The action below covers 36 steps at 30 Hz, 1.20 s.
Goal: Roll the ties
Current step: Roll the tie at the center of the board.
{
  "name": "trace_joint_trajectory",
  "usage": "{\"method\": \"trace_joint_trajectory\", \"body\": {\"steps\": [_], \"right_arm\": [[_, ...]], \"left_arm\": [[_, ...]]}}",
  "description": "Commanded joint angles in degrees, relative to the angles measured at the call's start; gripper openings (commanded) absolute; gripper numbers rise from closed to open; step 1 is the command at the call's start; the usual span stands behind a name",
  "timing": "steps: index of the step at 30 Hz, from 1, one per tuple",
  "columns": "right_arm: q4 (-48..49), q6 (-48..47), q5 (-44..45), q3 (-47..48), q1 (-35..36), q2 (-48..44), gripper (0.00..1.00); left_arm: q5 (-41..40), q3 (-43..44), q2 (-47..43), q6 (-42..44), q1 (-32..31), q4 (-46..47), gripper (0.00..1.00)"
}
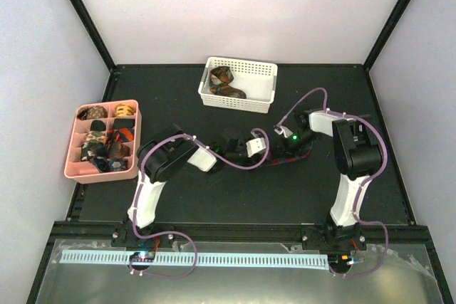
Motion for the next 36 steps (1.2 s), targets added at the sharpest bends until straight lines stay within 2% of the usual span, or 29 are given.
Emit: {"method": "trace_joint_trajectory", "body": {"steps": [1, 3, 6, 13, 18, 24, 30, 34, 36], "right_arm": [[1.19, 0.30, 5.44, -2.03, 1.42, 3.67, 0.02], [2.28, 0.33, 3.86, -2.70, 1.36, 2.63, 0.03], [3.20, -0.06, 1.11, -3.39, 0.99, -0.09, 0.12], [-0.23, -4.35, -4.46, -1.60, -3.10, -5.80, 0.37], [3.65, -2.52, -9.28, -3.55, -3.37, -9.00, 0.52], [6.18, -0.05, -11.96, -3.57, -1.97, -6.69, 0.52], [8.79, 1.69, -12.31, -3.06, 0.45, -6.30, 0.46], [8.90, 1.31, -11.01, -2.48, 2.15, -4.37, 0.38], [8.30, 0.87, -10.26, -2.27, 2.25, -3.36, 0.24]], "left_arm": [[1.06, 2.55, 0.30, 1.08, -0.36, -3.44, 0.57], [0.10, 1.58, -1.30, 2.55, -0.31, -7.09, 0.51], [-3.12, 2.54, -3.86, 4.22, -0.23, -20.07, 0.46], [-5.38, 1.80, -5.34, 7.28, 0.21, -37.00, 0.44], [-6.40, 3.88, -3.58, 6.97, 0.24, -44.17, 0.44], [-8.44, 6.96, -1.63, 5.33, 0.21, -49.03, 0.44], [-8.26, 8.08, -1.09, 5.11, 0.06, -49.99, 0.44], [-8.47, 8.60, -0.71, 5.28, 0.04, -50.23, 0.44], [-8.62, 8.63, -0.73, 5.33, 0.04, -50.32, 0.44]]}}
